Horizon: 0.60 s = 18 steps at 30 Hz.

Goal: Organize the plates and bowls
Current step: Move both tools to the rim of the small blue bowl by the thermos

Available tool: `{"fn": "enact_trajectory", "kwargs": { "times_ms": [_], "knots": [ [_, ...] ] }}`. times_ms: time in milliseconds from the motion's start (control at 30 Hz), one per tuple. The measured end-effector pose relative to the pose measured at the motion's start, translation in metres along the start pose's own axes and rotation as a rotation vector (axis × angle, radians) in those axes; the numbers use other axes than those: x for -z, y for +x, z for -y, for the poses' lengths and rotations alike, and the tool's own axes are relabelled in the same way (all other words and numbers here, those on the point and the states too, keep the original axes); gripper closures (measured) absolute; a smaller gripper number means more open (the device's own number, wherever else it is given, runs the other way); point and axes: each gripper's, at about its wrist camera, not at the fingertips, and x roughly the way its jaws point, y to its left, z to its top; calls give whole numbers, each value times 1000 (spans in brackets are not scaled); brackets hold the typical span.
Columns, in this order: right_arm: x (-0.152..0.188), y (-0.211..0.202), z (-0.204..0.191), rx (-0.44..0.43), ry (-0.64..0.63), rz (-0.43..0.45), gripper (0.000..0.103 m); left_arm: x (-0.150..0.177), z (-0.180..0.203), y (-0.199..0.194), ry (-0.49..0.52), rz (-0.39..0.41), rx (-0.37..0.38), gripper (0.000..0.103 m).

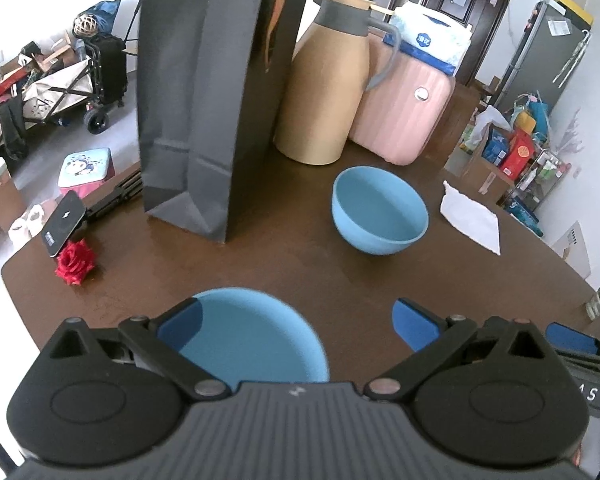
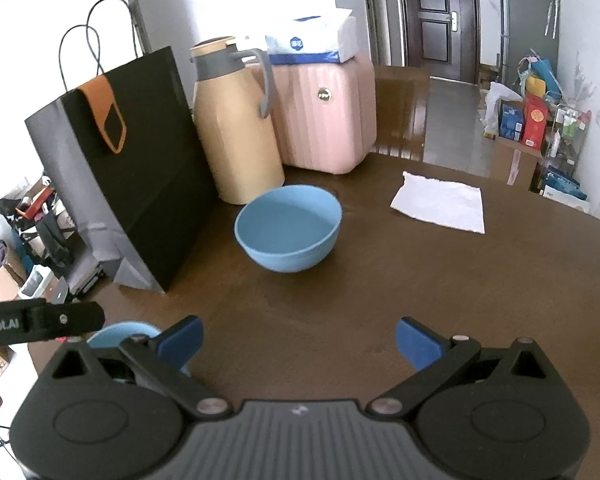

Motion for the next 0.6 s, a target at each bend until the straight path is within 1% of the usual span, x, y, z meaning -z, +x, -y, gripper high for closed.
{"fn": "enact_trajectory", "kwargs": {
  "times_ms": [200,600],
  "knots": [
    [-18,7,12,14,12,-5,0,-17,18,11,7,-6,9,0],
    [-54,30,42,30,59,-31,0,-46,49,40,13,-27,1,0]
  ]
}}
